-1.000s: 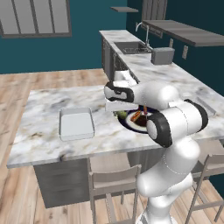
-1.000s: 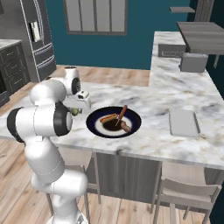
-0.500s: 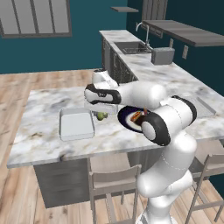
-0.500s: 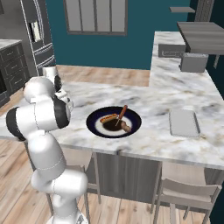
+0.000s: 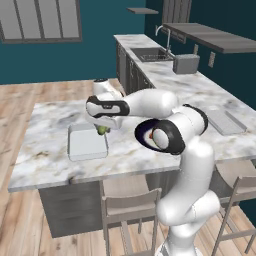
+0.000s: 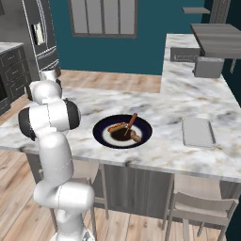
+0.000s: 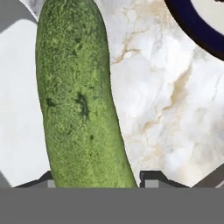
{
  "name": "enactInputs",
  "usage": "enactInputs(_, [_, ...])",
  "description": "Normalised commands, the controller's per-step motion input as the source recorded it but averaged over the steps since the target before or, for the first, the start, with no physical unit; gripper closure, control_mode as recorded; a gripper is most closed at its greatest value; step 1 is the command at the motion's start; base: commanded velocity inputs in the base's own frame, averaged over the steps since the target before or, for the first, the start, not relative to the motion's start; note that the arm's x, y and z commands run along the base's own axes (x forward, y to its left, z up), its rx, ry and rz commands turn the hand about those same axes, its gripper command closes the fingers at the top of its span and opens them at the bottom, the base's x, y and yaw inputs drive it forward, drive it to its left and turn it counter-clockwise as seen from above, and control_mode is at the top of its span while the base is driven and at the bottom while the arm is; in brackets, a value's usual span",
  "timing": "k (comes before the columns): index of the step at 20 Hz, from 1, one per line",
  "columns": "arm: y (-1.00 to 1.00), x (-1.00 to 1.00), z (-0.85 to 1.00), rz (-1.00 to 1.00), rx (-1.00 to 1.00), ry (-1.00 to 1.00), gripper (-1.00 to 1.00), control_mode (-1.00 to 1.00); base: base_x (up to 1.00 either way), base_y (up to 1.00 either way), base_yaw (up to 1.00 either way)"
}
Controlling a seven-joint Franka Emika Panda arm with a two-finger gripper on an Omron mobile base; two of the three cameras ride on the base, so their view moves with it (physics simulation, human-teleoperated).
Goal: Place one cooked food and one vegetable from the large plate to each tupperware container.
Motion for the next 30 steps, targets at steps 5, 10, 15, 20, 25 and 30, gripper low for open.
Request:
enactInputs(5, [0.28,0.39,-0.34,-0.02,0.00,0.00,1.00,-1.00,0.00,0.00,0.00])
enactInputs(10, [-0.01,0.19,-0.38,0.00,-0.02,0.01,1.00,-1.00,0.00,0.00,0.00])
enactInputs(15, [-0.05,0.00,-0.41,0.00,-0.07,0.00,1.00,-1.00,0.00,0.00,0.00])
enactInputs(20, [0.00,0.00,-0.16,0.00,-0.04,0.00,1.00,-1.00,0.00,0.00,0.00])
enactInputs(25, [0.02,0.00,0.00,0.00,0.00,0.00,-1.00,-1.00,0.00,0.00,0.00])
enactInputs(30, [0.13,0.00,0.00,0.06,0.00,0.00,-1.00,-1.00,0.00,0.00,0.00])
